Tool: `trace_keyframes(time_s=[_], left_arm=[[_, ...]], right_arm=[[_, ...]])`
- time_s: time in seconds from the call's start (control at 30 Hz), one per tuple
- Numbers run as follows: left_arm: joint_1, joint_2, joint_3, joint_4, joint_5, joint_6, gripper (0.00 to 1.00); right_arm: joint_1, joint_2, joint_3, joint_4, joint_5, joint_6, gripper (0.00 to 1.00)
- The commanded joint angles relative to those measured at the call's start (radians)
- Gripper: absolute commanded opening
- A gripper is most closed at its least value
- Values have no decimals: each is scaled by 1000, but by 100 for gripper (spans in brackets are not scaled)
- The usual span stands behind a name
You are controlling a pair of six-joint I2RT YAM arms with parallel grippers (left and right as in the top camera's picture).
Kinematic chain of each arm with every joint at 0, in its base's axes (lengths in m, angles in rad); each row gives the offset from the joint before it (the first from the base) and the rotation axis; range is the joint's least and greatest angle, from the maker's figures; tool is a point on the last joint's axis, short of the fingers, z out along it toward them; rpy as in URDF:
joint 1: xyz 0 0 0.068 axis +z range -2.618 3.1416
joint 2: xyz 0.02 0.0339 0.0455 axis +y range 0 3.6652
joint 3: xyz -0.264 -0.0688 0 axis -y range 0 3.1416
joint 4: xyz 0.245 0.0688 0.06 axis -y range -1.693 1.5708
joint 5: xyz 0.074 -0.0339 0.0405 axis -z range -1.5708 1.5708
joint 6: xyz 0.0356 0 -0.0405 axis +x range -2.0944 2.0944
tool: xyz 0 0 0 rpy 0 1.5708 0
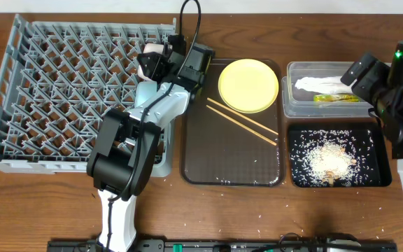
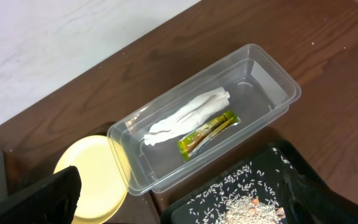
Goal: Sort waste into correct bins and load items into the dishwasher
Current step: 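Reach the left gripper to the yellow plate edge and grasp it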
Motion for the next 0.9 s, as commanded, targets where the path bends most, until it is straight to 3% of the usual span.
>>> trace_keyframes(time_s=[0.0, 0.13, 0.27, 0.37, 0.43, 0.63, 0.77, 0.87], left_arm=[[0, -25, 11, -5, 45, -27, 52], [1, -79, 13, -13, 105, -39, 55], [0, -168, 13, -95, 270, -129, 57], [0, -234, 13, -189, 467, -241, 58], [0, -274, 13, -260, 684, -364, 59], [0, -279, 13, -259, 1152, -679, 59], [-7, -264, 13, -261, 1225, -880, 59], [-45, -219, 13, -251, 1201, -907, 59]], right_arm=[[-4, 2, 0, -2, 0, 11, 99], [-4, 2, 0, -2, 0, 11, 99], [-4, 2, 0, -2, 0, 11, 99], [-4, 2, 0, -2, 0, 11, 99], [-4, 2, 0, -2, 0, 11, 99], [-4, 2, 0, -2, 0, 11, 99], [-4, 2, 0, -2, 0, 11, 99], [-4, 2, 0, -2, 0, 11, 99]])
